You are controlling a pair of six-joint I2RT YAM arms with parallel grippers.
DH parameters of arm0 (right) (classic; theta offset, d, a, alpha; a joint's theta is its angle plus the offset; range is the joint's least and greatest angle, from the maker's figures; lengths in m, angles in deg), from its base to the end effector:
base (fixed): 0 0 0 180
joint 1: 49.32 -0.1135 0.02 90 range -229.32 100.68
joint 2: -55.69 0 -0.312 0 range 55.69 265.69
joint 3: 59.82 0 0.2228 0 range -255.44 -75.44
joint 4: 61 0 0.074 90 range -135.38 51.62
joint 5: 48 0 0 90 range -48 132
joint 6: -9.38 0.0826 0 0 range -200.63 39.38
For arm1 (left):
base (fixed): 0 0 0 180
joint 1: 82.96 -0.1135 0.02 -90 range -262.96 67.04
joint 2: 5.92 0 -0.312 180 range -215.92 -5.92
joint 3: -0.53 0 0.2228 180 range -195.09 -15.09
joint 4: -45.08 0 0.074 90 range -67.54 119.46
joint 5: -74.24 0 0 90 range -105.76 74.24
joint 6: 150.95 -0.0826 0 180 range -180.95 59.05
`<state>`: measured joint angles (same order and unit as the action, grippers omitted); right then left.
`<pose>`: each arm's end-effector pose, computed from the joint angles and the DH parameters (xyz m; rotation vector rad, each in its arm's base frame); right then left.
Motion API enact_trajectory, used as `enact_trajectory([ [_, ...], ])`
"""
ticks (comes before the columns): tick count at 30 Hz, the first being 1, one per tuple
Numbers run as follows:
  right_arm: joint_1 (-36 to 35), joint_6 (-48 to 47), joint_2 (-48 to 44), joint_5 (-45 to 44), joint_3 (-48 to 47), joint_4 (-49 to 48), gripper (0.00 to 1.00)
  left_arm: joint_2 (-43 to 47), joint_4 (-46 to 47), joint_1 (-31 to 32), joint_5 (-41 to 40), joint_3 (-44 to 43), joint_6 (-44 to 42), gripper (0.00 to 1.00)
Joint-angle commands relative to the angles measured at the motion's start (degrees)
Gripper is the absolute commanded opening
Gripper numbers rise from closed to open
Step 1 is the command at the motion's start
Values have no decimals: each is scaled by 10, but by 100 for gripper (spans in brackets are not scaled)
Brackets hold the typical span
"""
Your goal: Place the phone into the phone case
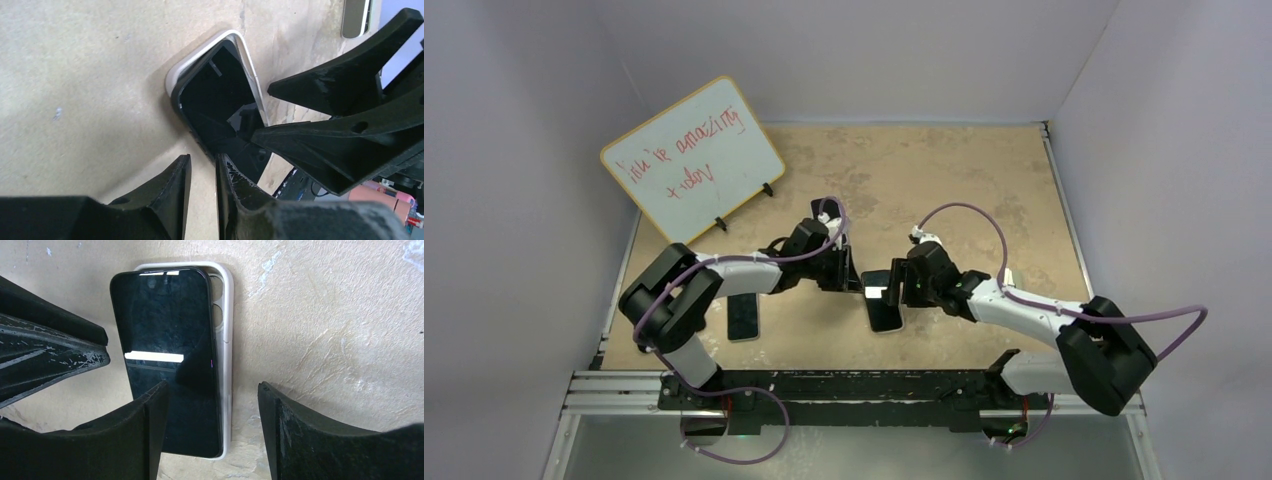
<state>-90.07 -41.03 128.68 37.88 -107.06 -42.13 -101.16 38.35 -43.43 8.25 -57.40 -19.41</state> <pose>0.1862 0.1526 0.2052 0.0119 2.4284 0.5881 0.2356 -0.2380 0.1853 0.1862 2.5682 -1.1213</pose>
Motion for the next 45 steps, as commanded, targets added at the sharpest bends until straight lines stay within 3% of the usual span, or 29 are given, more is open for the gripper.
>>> enact_trajectory([
  [1,7,-8,-6,27,15,-31,65,-15,58,10,22,-7,19,24],
  [17,7,6,1,111,40,-128,49,-54,59,32,22,-54,20,6],
  [21,8,12,5,114,42,-133,47,-53,49,40,19,-65,17,6],
  [26,8,26,-5,111,49,-136,45,-50,39,42,11,-64,17,9],
  [35,8,63,-60,68,84,-137,49,-2,-26,43,-42,-46,5,27],
  [45,9,94,-67,43,109,-135,52,-6,29,44,4,1,40,23],
])
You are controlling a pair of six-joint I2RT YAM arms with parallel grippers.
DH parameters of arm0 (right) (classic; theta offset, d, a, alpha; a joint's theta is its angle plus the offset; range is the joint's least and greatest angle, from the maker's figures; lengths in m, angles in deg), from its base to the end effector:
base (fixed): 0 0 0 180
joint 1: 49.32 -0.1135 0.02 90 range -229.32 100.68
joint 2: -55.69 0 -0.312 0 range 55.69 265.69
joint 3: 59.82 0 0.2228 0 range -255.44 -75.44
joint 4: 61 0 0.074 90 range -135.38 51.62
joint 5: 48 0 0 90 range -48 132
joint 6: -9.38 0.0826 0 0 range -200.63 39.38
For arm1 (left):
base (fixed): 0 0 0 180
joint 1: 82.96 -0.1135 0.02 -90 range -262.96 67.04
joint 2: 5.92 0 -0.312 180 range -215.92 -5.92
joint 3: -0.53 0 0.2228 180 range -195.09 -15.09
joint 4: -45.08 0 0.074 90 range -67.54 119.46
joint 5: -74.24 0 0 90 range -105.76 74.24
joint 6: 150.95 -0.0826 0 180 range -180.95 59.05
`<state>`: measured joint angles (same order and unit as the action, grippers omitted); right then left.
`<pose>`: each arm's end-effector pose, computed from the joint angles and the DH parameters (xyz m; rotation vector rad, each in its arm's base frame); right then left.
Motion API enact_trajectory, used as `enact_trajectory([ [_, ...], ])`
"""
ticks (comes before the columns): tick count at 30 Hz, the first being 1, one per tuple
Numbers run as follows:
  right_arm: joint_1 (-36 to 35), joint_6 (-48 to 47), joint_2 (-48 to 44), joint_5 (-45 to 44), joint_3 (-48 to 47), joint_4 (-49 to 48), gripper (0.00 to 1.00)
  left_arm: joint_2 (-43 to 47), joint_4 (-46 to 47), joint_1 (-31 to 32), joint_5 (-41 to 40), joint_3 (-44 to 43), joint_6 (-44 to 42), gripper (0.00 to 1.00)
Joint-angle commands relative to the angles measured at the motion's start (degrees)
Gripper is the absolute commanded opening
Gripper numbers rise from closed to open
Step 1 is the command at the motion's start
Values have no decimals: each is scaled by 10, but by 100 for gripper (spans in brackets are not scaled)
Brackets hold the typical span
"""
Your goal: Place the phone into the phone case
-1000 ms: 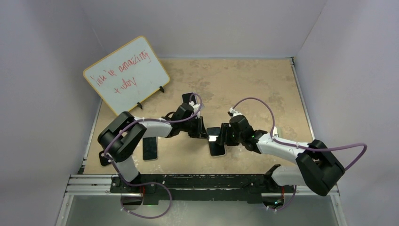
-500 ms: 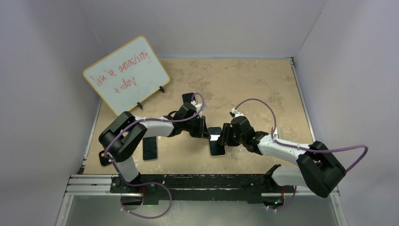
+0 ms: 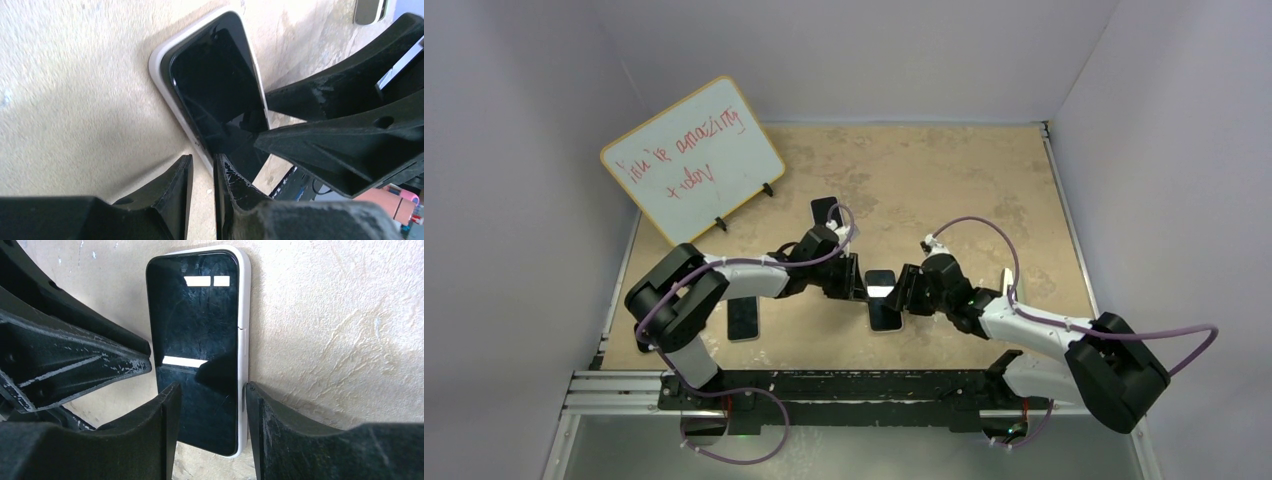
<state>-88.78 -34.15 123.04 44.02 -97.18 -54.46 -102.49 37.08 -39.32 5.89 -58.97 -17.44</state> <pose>0.1669 0.1412 0.1969 0.1228 2.3457 0.8367 0.2250 -0.2567 0.1824 0.2089 2.6042 -1.1031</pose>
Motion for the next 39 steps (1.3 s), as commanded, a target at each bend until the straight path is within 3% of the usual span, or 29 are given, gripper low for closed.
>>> enact_trajectory([
  [1,-4,28,-13,-18,13,-15,53,7,44,3,27,20,21,23],
  [9,-4,46,-1,43,29,-81,54,-11,91,4,45,34,29,19],
  [13,-2,72,-15,78,39,-147,54,-5,88,5,36,43,20,9],
  [18,1,121,-38,108,73,-257,54,7,87,5,33,61,22,4],
  [25,3,138,-52,110,108,-343,54,24,102,5,38,83,36,3],
  [39,3,130,-38,137,115,-380,54,42,74,5,19,81,20,4],
])
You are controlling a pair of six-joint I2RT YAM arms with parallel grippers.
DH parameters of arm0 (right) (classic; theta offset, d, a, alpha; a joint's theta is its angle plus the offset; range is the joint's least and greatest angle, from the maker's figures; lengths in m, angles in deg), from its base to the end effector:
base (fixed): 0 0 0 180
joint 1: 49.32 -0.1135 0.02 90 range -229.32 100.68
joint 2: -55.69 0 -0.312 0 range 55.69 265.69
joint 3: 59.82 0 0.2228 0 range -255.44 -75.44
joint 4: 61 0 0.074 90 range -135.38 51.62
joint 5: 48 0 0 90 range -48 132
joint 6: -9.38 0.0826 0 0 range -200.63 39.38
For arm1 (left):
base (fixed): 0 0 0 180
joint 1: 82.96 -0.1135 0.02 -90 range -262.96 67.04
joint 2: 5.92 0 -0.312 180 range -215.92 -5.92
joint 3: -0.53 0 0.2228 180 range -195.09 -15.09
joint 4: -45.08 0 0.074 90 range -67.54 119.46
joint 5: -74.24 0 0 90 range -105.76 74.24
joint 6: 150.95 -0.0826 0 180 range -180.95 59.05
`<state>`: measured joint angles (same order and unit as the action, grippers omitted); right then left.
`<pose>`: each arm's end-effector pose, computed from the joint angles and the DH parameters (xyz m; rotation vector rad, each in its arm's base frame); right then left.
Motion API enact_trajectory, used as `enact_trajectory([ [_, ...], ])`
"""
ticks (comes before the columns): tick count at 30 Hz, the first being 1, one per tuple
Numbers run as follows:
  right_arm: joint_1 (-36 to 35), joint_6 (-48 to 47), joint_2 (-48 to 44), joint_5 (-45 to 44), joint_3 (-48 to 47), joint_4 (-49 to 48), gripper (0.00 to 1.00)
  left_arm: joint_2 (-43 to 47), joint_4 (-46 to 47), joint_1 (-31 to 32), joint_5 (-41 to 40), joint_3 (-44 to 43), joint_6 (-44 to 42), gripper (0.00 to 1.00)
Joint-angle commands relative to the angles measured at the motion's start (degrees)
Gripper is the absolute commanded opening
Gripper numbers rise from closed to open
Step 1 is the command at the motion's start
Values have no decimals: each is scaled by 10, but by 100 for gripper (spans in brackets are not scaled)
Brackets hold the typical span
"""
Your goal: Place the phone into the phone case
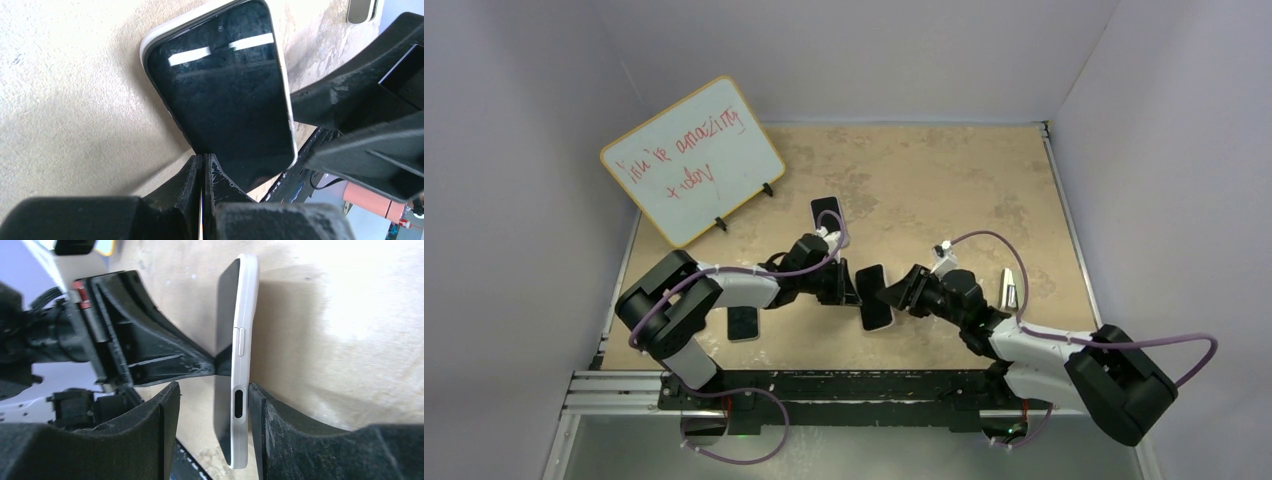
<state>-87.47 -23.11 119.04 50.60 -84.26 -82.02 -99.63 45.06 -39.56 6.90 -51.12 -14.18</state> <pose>0.1509 0.1342 0.2046 0.2386 2.0786 1.2327 0.2085 -0.2410 0.1749 0.1531 2.5741 -1.1717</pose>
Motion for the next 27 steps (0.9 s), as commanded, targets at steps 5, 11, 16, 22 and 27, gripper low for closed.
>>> enact_trajectory([
  [5,-10,22,23,71,-24,-83,54,15,-12,7,3,0,-18,4],
  [11,-10,9,69,59,-38,-44,51,16,-9,6,5,-1,-16,4],
  [16,-10,8,101,52,-41,-50,33,14,16,8,29,5,-10,6],
  [22,-10,9,59,37,-27,-51,0,56,72,7,96,22,35,18],
  [27,-10,-30,-73,42,-61,50,0,185,-52,5,45,-13,-13,56],
])
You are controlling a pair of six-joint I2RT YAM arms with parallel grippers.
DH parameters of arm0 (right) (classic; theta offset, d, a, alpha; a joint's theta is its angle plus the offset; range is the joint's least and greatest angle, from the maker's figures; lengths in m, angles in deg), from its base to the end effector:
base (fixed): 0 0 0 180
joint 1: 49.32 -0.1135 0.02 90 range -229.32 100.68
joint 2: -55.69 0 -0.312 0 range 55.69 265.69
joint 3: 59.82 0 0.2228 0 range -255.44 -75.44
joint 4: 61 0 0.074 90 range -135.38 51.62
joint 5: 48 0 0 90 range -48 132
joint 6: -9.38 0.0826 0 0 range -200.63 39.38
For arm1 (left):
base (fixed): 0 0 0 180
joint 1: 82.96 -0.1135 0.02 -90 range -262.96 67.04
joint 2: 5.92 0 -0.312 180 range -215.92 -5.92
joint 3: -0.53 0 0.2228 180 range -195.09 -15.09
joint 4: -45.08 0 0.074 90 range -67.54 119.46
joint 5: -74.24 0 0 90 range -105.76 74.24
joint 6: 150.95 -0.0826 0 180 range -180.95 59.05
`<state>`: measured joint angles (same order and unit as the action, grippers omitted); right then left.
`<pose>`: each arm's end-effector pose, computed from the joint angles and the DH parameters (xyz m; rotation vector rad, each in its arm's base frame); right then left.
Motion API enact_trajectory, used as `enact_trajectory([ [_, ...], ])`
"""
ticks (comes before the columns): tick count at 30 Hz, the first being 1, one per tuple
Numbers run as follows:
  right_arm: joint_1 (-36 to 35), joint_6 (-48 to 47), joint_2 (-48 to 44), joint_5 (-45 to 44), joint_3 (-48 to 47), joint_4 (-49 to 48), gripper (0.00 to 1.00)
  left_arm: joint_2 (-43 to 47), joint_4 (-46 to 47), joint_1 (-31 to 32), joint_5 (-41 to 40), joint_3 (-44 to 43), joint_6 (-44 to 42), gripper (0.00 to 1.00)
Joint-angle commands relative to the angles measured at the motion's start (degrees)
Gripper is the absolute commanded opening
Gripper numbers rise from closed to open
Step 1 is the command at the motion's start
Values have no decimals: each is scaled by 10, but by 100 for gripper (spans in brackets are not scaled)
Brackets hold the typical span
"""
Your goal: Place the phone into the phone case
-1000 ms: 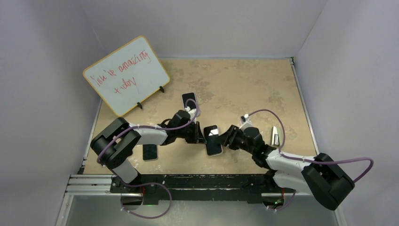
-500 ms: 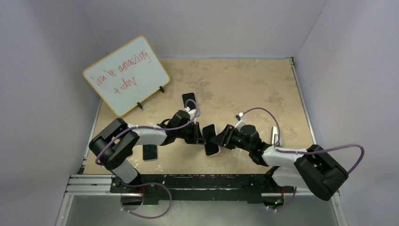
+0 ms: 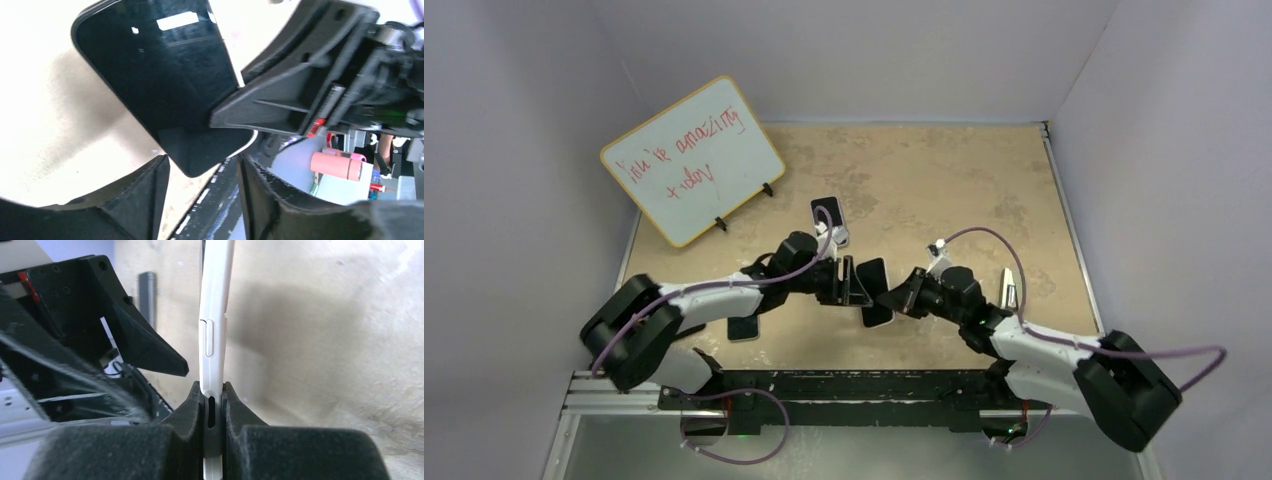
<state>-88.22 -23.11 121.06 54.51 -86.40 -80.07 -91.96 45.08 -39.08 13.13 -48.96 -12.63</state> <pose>0.1516 0.1453 0.2054 0.1833 2.1404 1.2804 0.1850 -0.2332 0.2049 0.2269 2.5076 -1.3518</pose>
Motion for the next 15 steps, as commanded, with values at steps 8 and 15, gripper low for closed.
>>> enact_trajectory([
  [8,-2,-10,-178,93,-62,-13,0,272,-58,-55,-20,-18,8,78],
  [15,-2,-19,-267,83,-98,61,0,340,-22,-88,25,-11,25,84],
])
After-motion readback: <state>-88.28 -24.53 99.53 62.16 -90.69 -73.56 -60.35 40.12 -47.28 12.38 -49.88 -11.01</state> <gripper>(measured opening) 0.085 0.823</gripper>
